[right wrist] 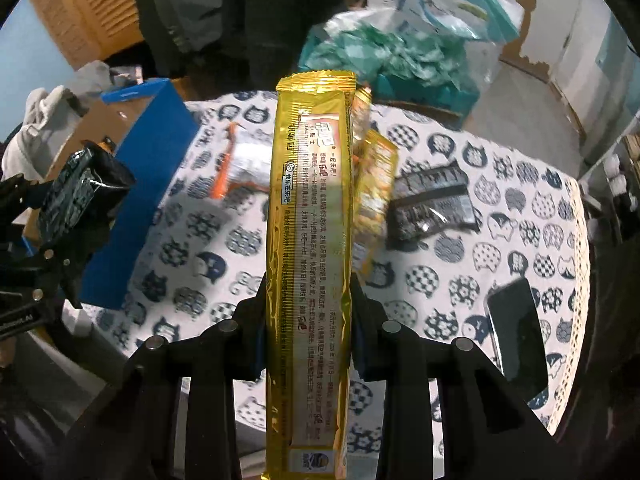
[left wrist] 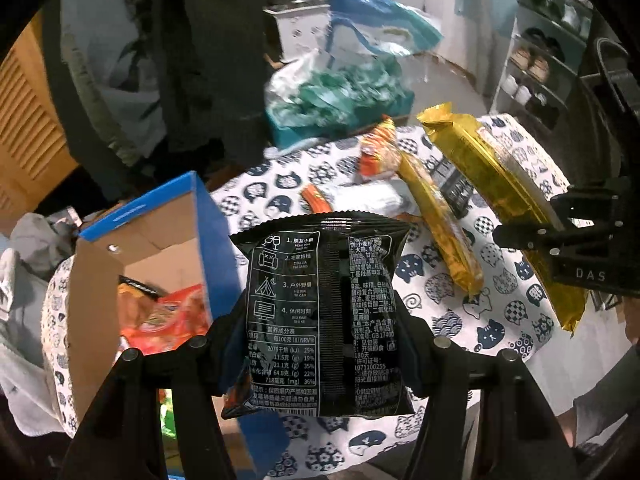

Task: Organize snacks
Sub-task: 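Carry both packs into the cardboard box and open both tools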

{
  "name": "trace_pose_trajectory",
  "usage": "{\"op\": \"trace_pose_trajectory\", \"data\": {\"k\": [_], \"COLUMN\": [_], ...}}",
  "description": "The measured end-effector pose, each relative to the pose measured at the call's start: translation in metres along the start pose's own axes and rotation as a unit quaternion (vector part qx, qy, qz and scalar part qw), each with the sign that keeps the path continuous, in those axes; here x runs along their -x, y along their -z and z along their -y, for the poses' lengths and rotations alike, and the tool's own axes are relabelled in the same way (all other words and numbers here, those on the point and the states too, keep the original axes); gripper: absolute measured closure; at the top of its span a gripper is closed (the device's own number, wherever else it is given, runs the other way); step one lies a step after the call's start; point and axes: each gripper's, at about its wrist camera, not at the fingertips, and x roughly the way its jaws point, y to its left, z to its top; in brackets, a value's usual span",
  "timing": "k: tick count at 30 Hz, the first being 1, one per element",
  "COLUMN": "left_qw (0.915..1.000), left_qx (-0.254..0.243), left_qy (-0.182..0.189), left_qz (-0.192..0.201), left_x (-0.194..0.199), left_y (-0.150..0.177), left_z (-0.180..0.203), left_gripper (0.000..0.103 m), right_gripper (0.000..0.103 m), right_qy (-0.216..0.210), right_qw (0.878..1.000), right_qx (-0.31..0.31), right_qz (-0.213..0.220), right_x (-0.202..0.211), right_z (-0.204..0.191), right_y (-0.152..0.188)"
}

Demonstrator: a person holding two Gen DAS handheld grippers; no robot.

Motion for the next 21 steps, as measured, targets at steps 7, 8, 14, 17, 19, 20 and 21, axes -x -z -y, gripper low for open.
{"op": "trace_pose_trajectory", "data": {"k": [7,8,14,17,19,20,21], "left_qw": [0.9987,0.9983,0.9978,0.9972,0.9970,0.9968,0.9965], "left_qx": [-0.005,-0.003,0.016,0.026,0.035,0.039,0.044], "left_qy": [-0.040,-0.046,-0.046,-0.049,-0.048,-0.049,-0.049], "left_qz": [0.029,0.034,0.044,0.050,0.050,0.050,0.050], "left_x": [0.020,0.024,0.036,0.041,0.042,0.043,0.043], "left_y": [0.008,0.010,0.018,0.022,0.026,0.028,0.030], "left_z": [-0.023,-0.028,-0.056,-0.070,-0.080,-0.084,-0.090], "left_gripper": [0.039,0.039,0.039,0.039,0.039,0.039,0.039], "right_gripper": [0.072,0.072,0.072,0.072,0.072,0.072,0.072], "right_qy": [-0.014,-0.017,-0.039,-0.043,-0.046,-0.049,-0.051], "right_qw": [1.000,1.000,0.998,0.998,0.997,0.996,0.996], "right_qx": [0.021,0.024,0.040,0.054,0.063,0.068,0.073], "right_qz": [0.009,0.009,0.010,0.012,0.012,0.011,0.010], "right_x": [0.005,0.006,0.007,0.006,0.005,0.004,0.002], "right_z": [-0.032,-0.037,-0.069,-0.088,-0.102,-0.109,-0.118], "right_y": [-0.019,-0.022,-0.041,-0.051,-0.058,-0.061,-0.066]}}
